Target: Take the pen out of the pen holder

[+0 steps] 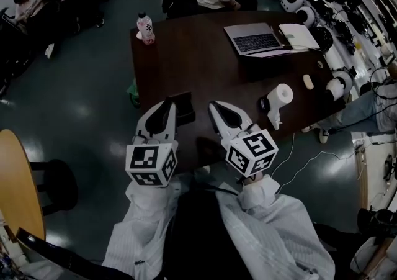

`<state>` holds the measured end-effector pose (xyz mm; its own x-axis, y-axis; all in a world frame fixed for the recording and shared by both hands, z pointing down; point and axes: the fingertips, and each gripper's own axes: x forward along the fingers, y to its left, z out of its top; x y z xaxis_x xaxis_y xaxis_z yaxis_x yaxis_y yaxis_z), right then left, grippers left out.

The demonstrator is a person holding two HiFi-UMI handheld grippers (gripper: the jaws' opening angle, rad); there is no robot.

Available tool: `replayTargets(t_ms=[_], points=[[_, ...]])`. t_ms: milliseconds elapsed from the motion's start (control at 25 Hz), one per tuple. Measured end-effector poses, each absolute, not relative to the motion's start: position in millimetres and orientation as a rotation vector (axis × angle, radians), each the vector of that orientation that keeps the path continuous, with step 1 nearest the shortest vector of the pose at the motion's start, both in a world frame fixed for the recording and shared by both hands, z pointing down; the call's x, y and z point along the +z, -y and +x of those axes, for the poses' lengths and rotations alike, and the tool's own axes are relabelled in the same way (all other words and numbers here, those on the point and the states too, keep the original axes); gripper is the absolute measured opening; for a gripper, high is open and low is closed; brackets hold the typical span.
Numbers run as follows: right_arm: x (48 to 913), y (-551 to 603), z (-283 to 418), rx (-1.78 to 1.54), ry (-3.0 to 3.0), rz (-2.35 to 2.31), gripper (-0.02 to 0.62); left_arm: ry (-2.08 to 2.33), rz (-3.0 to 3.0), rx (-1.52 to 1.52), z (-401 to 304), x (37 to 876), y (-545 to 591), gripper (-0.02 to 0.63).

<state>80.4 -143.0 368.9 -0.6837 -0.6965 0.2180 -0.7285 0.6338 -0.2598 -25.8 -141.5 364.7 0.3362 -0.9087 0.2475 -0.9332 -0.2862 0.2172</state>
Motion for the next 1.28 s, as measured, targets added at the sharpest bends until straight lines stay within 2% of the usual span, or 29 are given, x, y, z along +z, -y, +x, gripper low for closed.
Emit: replayTargets(t_ms=[1280], points=[[349.6,131.9,76.5,0.461,2.811,1.163,0.000,1.585,2.372,0.070,-2.6,349.4,138.6,0.046]])
